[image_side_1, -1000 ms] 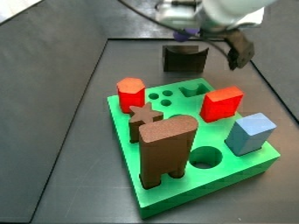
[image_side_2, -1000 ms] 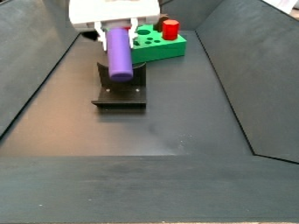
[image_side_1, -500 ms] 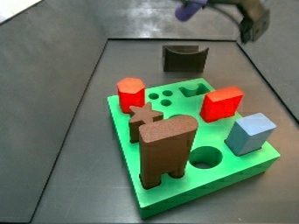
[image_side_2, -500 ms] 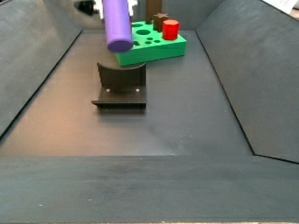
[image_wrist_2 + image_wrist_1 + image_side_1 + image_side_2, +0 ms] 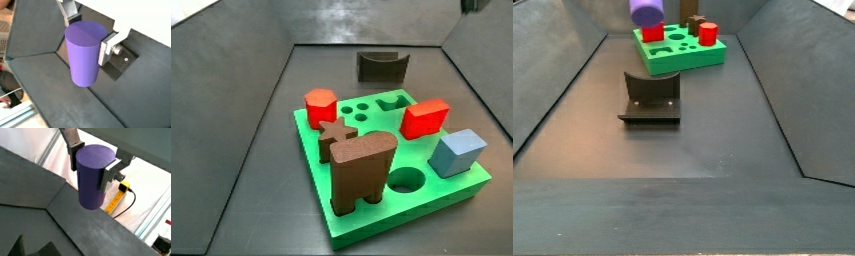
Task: Pick up the round object. Move up. Place the round object on the fixture. Regrasp the round object. Move to above the board. Insert the round object.
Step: Move to above the board.
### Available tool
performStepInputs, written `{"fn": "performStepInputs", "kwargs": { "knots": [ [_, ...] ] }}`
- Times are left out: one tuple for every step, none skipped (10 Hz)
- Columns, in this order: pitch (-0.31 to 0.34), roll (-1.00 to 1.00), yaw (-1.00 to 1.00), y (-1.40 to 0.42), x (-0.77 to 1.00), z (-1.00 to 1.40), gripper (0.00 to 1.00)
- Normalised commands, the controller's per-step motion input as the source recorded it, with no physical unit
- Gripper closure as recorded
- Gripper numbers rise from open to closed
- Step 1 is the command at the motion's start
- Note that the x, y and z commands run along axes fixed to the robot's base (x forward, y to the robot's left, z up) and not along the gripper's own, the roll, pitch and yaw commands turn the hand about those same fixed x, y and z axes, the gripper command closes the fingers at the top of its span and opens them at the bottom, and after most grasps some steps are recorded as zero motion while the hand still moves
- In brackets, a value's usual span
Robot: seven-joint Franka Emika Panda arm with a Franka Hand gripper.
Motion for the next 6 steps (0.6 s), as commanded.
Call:
{"fn": "performStepInputs", "kwargs": {
  "knots": [
    [0.072, -0.03, 0.05, -0.03, 0.02, 0.52, 1.0],
    [0.087, -0.04, 0.06, -0.02, 0.02, 0.29, 1.0],
    [-0.078, -1.0, -0.08, -1.0, -0.59, 0.25, 1.0],
    [-0.089, -1.0, -0.08, -1.0, -0.59, 0.25, 1.0],
    [-0.101, -1.0, -0.09, -1.0, -0.65, 0.26, 1.0],
    [-0.106, -1.0, -0.09, -1.0, -0.66, 0.25, 1.0]
  ]
}}
